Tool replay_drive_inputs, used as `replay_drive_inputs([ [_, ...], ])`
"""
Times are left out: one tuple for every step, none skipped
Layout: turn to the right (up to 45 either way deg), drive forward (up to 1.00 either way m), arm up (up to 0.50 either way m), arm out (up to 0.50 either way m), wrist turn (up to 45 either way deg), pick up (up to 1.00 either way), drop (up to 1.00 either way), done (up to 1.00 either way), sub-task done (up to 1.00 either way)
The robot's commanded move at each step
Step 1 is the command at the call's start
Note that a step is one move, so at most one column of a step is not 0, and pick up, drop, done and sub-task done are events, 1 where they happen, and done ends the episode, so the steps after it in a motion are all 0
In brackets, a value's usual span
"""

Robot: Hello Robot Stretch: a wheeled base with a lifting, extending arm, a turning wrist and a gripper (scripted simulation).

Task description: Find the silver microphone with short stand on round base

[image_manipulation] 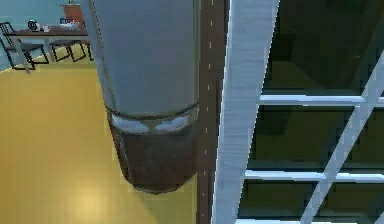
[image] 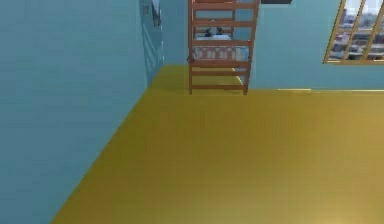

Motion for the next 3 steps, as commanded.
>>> replay_drive_inputs([
  [21.0, 0.0, 0.0, 0.0, 0.0, 0.0, 0.0, 0.0, 0.0],
  [0.0, 0.25, 0.0, 0.0, 0.0, 0.0, 0.0, 0.0, 0.0],
  [21.0, 0.0, 0.0, 0.0, 0.0, 0.0, 0.0, 0.0, 0.0],
])
